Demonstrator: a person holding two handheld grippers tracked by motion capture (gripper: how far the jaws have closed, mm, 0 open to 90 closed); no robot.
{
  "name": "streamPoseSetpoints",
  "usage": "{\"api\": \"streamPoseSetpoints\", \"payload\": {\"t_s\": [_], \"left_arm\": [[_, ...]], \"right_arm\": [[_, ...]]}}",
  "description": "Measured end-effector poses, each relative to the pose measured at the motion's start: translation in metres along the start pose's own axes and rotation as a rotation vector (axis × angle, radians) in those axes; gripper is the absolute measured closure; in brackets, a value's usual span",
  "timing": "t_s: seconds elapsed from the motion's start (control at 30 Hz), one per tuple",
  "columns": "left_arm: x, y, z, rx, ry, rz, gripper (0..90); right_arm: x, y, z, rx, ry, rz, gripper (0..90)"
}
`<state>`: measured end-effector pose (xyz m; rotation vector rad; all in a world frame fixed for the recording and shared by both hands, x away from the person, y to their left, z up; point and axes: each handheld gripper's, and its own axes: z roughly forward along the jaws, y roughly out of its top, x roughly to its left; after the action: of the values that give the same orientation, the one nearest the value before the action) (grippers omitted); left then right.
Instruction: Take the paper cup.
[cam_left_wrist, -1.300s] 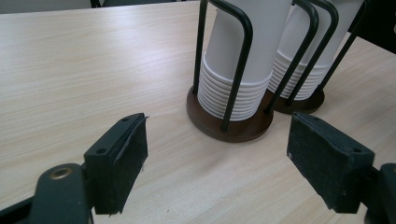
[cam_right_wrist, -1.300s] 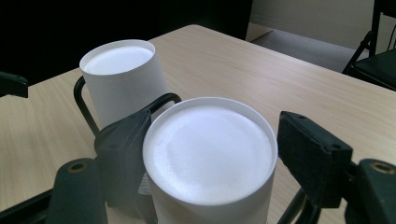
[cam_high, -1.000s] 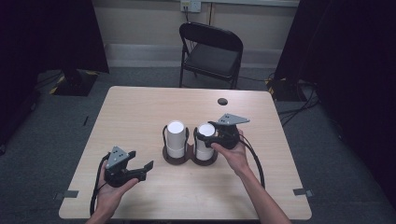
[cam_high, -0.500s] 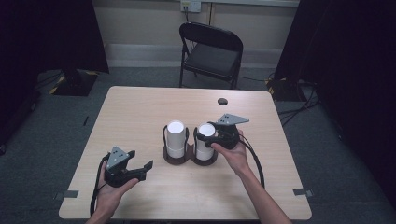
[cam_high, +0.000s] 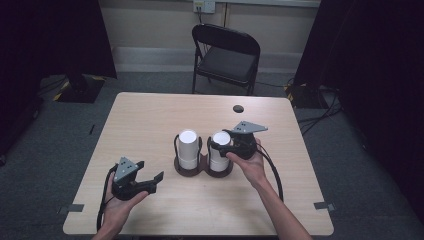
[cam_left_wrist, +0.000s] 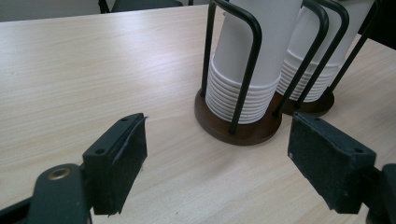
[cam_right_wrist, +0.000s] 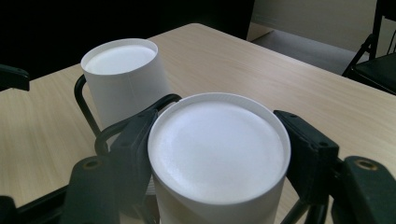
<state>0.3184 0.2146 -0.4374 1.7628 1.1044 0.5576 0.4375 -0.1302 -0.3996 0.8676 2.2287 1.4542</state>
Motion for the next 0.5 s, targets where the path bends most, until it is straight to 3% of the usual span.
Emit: {"api": "streamPoseSetpoints", "payload": {"t_s": [0.5], "left_arm": [[-0.003,0.001,0.0,-0.007,-0.002,0.024,20.1]], "right_arm": [[0.0,0.01,-0.007,-0.031,-0.007,0.006,33.7]]}}
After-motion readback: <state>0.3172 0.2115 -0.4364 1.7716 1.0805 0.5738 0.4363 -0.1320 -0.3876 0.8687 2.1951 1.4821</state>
